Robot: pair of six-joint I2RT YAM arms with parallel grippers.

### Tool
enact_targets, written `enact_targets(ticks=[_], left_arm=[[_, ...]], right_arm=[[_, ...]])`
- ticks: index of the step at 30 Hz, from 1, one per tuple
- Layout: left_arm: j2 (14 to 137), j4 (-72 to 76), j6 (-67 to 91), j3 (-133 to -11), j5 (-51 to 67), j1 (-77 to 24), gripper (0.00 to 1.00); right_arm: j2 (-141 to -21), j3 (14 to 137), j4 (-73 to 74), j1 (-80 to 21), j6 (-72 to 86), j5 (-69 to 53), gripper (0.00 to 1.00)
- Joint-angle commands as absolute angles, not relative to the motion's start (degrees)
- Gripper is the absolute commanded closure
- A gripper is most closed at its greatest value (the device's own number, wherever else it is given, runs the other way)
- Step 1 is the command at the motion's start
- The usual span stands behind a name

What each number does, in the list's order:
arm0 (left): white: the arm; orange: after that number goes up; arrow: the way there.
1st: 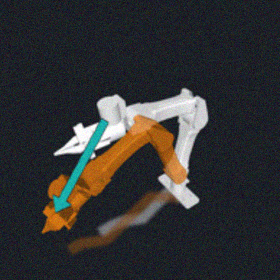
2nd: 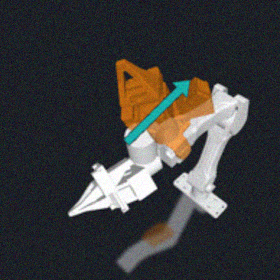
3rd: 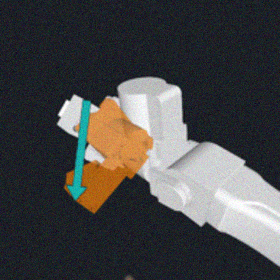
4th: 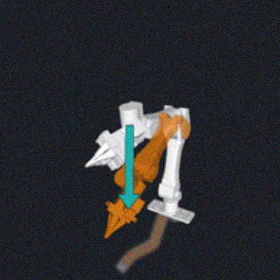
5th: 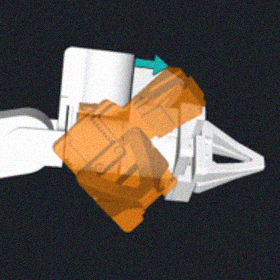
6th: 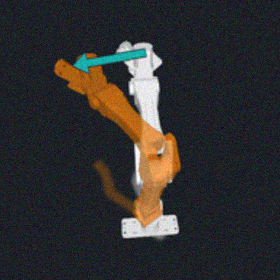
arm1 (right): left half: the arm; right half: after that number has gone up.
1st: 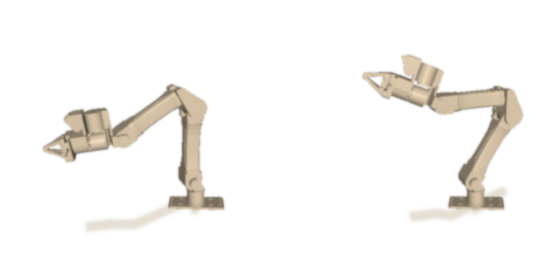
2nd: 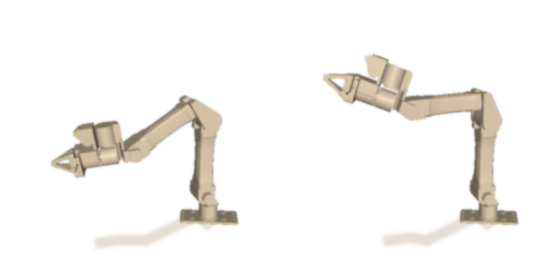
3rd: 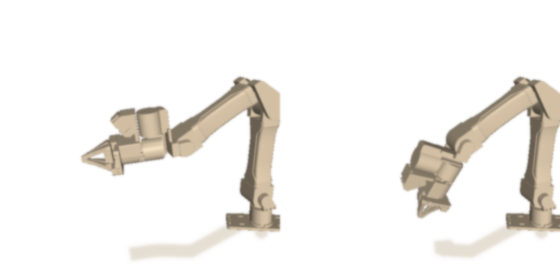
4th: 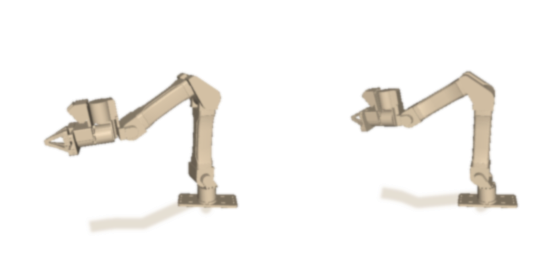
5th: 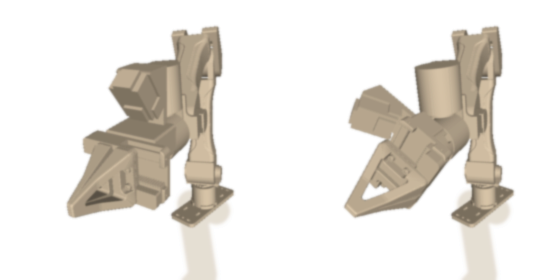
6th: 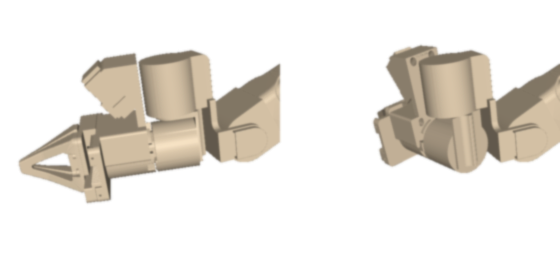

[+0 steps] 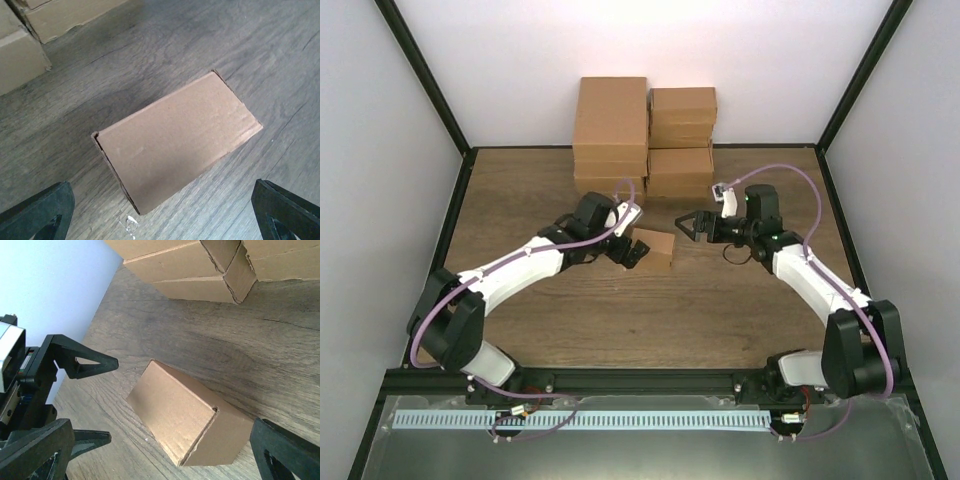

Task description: Fold the paper box

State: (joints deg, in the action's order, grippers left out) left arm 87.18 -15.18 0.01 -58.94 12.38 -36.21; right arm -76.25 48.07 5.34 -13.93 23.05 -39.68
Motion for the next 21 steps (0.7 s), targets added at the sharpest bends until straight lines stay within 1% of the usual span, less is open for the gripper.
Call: enact_targets(ticks=[1,8,13,15,17,19,21], left_arm=[[88.25,-16.65,-8.60,-62.59,11.08,-36.65,0.00],[97.43,-25.75,-11.55,-73.03,14.76,-36.65,0.00],[99.66,-23.91,-13.71,-73.65,18.00,-36.78,0.00],[100.64,-24.35,-15.08,-74.12,17.66,-36.95,0.00],[102.01,-25.83,-16.22,-75.54,16.44,-37.09,0.04],[103.14,-27.05,-16.59,-76.54,14.24,-37.10,0.04],[103.75,-28.06,-17.09,-77.23,14.65,-37.09,0.05]], right_arm=[[-72.86,47.81,8.47,-13.58,21.41,-37.27,0.00],[-67.71,46.44,9.37,-13.62,20.31,-34.57,0.00],[-66.70,46.21,9.28,-13.59,20.36,-34.74,0.00],[-66.52,46.11,9.49,-13.61,20.18,-34.69,0.00],[-66.40,45.98,9.36,-13.62,20.20,-34.73,0.00],[-66.44,45.84,9.22,-13.62,20.16,-34.92,0.01],[-66.61,45.65,9.02,-13.62,20.12,-35.15,0.01]])
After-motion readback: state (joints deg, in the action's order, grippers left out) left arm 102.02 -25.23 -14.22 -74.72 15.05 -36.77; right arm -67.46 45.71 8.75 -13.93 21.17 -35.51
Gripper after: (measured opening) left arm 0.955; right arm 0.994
